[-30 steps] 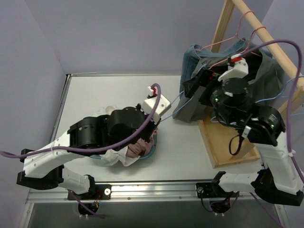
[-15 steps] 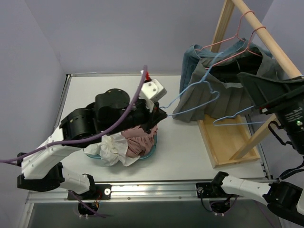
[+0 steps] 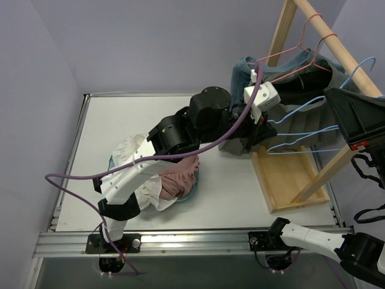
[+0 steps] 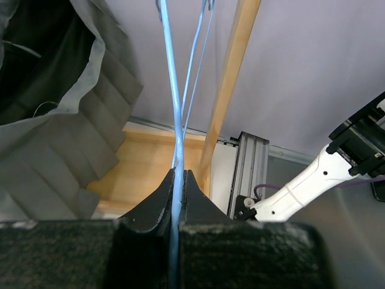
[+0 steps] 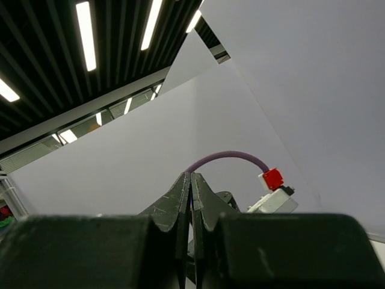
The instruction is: Remove the skirt from the hanger
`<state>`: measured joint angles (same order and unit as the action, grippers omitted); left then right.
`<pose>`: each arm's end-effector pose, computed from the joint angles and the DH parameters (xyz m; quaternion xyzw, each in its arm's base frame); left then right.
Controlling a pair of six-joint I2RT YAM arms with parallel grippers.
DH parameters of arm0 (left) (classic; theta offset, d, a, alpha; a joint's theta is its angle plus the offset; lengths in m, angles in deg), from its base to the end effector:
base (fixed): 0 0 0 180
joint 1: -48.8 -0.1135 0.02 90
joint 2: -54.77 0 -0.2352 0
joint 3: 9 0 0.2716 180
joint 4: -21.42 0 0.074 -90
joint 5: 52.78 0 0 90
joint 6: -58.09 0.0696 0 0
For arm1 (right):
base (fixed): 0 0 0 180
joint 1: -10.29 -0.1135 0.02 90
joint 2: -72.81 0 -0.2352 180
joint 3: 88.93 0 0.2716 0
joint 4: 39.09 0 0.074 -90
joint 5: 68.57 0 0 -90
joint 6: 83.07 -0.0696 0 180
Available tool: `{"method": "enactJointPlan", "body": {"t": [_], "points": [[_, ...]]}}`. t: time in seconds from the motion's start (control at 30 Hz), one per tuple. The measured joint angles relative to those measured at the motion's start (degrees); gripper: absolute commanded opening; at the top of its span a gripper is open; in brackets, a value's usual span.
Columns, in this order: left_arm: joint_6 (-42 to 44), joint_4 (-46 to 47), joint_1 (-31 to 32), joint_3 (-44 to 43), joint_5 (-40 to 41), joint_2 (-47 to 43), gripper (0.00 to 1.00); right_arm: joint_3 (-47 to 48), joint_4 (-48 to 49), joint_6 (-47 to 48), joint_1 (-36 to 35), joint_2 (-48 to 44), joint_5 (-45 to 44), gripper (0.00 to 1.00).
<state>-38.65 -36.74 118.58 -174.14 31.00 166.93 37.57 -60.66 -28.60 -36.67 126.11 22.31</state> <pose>0.1363 -0.3919 0.5353 0.4166 0.6093 -0.4485 0.5040 0.0313 0.0351 0.6747 -0.0399 0.3263 0.6245 0.7085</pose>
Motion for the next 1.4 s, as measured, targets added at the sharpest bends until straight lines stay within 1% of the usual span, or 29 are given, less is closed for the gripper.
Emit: {"method": "enactJointPlan", "body": {"t": [0.1,0.33,0.43,0.57,0.6,0.63,0.67,0.77,0.8,0.87,0.9,0.97,1.0,1.03,1.07,1.1,1.13,1.2,1.23,1.27,1.33,1.4], "points": [[-0.76,1.57,-1.4,-2.1,-3.08,3.06,0.02,-0.55,-0.02,0.0,0.02,-0.44,-0.02,0.0],[-5.27,7.04,-6.29,-1.7,-9.11,6.49,0.02,-0.61,-1.62,0.22,0.04,-1.62,-1.4,0.0],[-6.36,7.3,-6.6,-1.57,-10.25,7.58,0.02,0.0,-2.23,0.52,0.04,-1.62,-2.01,0.0],[-6.51,7.19,-6.45,0.81,-11.61,7.67,0.04,0.07,-3.48,1.11,0.04,-1.62,-2.97,0.0],[-6.47,7.21,-6.45,1.49,-11.89,7.63,0.07,0.07,-3.87,1.18,0.04,-1.62,-3.15,0.0],[-6.34,7.21,-6.49,2.27,-12.11,7.45,0.13,0.07,-4.26,1.31,0.04,-1.62,-3.34,0.0],[-6.01,7.23,-6.51,3.26,-12.24,7.17,0.26,0.07,-4.57,1.4,0.04,-1.62,-3.52,0.0],[-4.72,6.73,-6.86,7.1,-12.7,5.46,0.47,-0.13,-5.31,1.9,0.04,-1.64,-4.2,0.0],[-3.96,6.6,-6.91,8.92,-12.68,4.57,0.59,-0.26,-5.55,2.19,0.04,-1.64,-4.5,0.0],[-2.14,6.21,-7.1,11.21,-12.61,3.13,0.68,-0.66,-6.1,2.6,0.04,-1.62,-5.03,0.02],[-1.03,5.73,-7.32,11.67,-12.55,2.58,0.75,-0.81,-6.64,2.67,0.04,-1.62,-5.31,0.03],[1.46,4.87,-7.78,11.61,-12.31,1.84,0.78,-0.98,-7.61,2.8,0.04,-1.6,-5.77,0.08],[2.78,4.11,-8.22,11.26,-12.02,1.46,0.8,-1.01,-8.26,2.84,0.04,-1.6,-6.1,0.14],[4.31,3.45,-8.7,10.67,-12.0,1.03,0.81,-1.05,-8.79,2.93,0.04,-1.6,-6.38,0.27],[5.07,3.34,-10.08,10.45,-12.02,0.68,0.82,-1.09,-9.18,2.86,0.04,-1.6,-6.71,0.34],[6.1,3.37,-11.82,10.38,-12.07,0.04,0.82,-1.09,-9.66,3.1,0.04,-1.6,-7.04,0.39],[6.84,3.45,-13.55,10.36,-12.11,-0.52,0.82,-1.16,-10.03,3.26,0.04,-1.6,-7.41,0.47],[7.87,3.69,-17.46,10.34,-12.31,-1.33,0.82,-1.31,-10.54,3.58,0.04,-1.6,-8.07,0.54],[8.33,3.69,-19.26,9.94,-12.46,-1.44,0.82,-1.44,-10.73,3.76,0.04,-1.62,-8.33,0.59],[8.9,3.82,-20.98,9.4,-12.52,-1.42,0.82,-1.6,-10.91,3.74,0.04,-1.62,-8.57,0.61],[10.34,3.98,-23.43,8.48,-12.87,-1.16,0.82,-2.21,-11.15,3.93,0.04,-1.64,-8.98,0.63],[12.31,5.09,-24.24,7.76,-14.23,-0.57,0.81,-2.99,-11.34,3.91,0.04,-1.64,-9.09,0.63]]}}
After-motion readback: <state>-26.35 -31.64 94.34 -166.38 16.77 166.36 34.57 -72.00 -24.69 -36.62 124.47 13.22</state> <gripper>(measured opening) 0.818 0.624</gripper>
